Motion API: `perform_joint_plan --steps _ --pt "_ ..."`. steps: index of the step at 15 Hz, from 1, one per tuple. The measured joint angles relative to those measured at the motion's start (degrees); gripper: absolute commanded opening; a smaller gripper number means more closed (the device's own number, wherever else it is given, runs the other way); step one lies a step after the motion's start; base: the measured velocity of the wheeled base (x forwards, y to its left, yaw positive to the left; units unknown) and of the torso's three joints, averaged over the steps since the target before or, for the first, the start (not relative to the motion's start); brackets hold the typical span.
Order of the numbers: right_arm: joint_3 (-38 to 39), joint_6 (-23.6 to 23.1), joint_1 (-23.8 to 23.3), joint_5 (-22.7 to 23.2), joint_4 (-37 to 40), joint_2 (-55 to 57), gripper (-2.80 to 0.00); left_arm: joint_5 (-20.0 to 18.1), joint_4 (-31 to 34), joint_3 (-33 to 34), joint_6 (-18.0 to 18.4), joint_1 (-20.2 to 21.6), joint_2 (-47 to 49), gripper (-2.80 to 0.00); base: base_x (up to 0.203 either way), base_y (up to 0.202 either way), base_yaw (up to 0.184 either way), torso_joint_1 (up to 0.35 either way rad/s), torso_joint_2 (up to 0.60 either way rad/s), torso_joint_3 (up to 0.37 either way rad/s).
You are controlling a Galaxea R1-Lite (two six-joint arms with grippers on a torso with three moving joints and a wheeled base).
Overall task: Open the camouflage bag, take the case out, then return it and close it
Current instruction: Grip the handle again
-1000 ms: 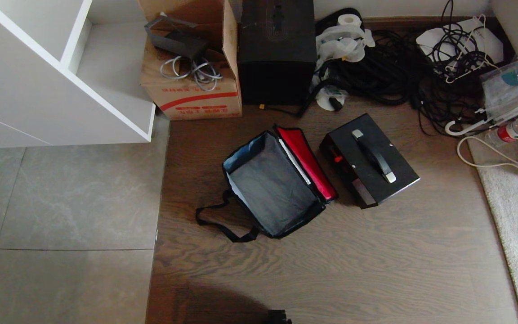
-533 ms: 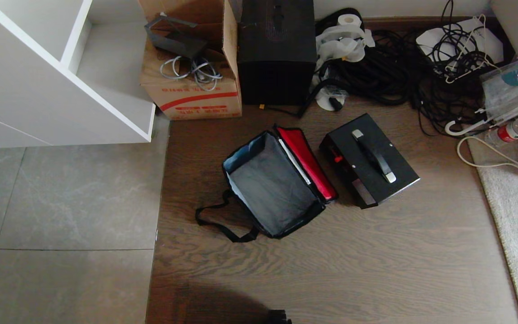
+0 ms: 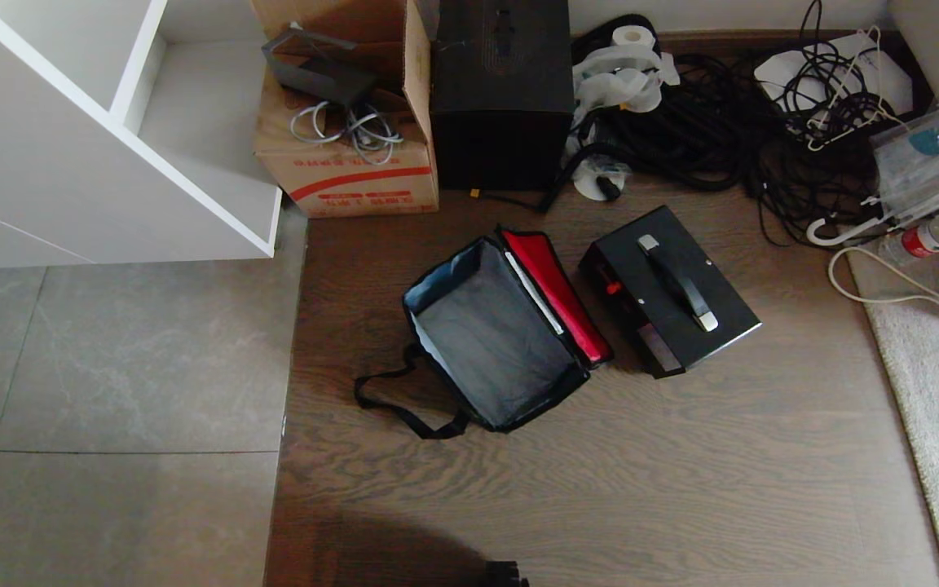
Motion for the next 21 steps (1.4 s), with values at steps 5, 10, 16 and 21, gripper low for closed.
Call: perform_joint_plan --steps 5,10,16,21 --pt "0.0 0.0 0.0 0.0 0.0 0.0 -2.8 0.0 0.0 0.0 0.0 0.0 0.0 -2.8 0.0 0.0 0.0 0.0 0.0 0.0" --pt "0.0 0.0 0.0 0.0 0.0 0.0 -2.8 0.0 0.0 0.0 0.0 0.0 0.0 -2.8 0.0 0.0 0.0 0.0 0.0 0.0" --pt "0.0 0.0 0.0 0.0 0.0 0.0 -2.8 0.0 0.0 0.0 0.0 0.0 0.0 -2.8 0.0 0.0 0.0 0.0 0.0 0.0" --pt "0.0 0.0 0.0 0.0 0.0 0.0 -2.8 0.0 0.0 0.0 0.0 0.0 0.0 -2.8 0.0 0.0 0.0 0.0 0.0 0.0"
